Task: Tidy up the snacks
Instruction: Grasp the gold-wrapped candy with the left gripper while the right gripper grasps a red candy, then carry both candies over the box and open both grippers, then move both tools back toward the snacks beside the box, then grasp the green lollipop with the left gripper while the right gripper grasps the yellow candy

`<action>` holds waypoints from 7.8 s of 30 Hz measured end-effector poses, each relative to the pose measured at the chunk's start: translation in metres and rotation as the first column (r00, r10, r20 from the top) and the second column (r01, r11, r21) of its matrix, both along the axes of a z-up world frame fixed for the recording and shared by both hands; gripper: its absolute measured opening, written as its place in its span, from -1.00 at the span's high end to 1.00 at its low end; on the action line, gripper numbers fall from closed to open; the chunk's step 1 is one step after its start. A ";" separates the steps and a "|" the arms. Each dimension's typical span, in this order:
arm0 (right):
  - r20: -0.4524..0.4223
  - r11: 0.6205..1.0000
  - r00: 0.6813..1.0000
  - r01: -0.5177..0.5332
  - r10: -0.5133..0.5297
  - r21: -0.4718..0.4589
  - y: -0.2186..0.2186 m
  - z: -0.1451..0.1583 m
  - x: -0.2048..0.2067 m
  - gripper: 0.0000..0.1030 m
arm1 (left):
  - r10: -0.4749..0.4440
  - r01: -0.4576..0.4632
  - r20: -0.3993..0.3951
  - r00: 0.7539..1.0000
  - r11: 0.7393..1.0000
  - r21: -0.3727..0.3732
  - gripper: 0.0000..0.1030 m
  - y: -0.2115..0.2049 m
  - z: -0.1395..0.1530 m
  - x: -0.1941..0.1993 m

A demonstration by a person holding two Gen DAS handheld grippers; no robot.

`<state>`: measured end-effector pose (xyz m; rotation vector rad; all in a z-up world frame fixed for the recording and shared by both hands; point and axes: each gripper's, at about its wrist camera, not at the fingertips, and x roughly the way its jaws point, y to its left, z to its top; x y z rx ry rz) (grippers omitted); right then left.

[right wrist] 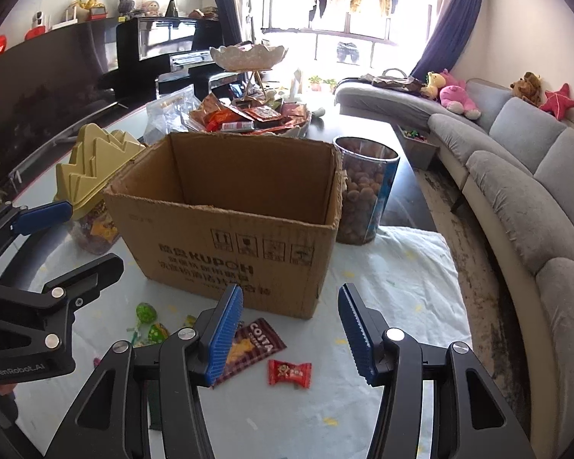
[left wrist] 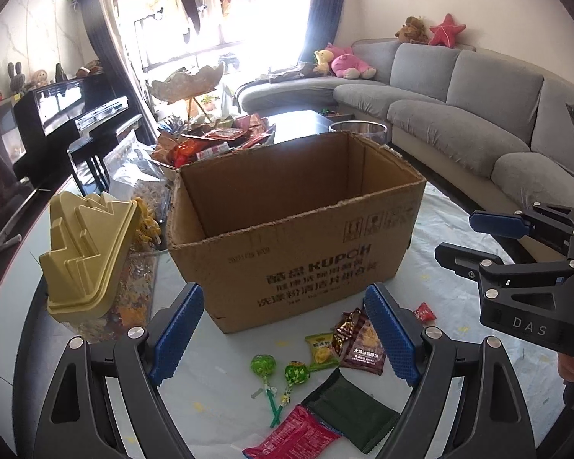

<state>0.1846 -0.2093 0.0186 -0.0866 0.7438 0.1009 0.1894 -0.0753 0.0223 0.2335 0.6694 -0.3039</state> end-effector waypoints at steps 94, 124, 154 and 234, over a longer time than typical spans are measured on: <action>0.056 0.990 0.997 -0.068 0.062 0.122 0.018 0.024 -0.022 0.46 | -0.011 0.007 -0.033 0.999 0.993 -0.117 0.54 0.009 0.028 -0.004; 0.054 0.995 0.997 -0.053 0.048 0.088 0.038 0.047 0.086 0.42 | 0.094 -0.104 -0.093 0.991 0.988 -0.115 0.07 0.024 0.034 0.113; 0.072 0.997 0.996 -0.061 0.058 0.042 0.062 0.028 0.040 -0.01 | 0.148 -0.148 0.010 0.989 0.988 -0.047 -0.52 0.061 0.025 0.042; -0.307 0.982 0.939 -0.111 0.153 0.152 0.073 -0.119 0.057 0.35 | 0.033 -0.051 -0.272 0.962 0.997 -0.059 0.49 0.048 -0.121 0.067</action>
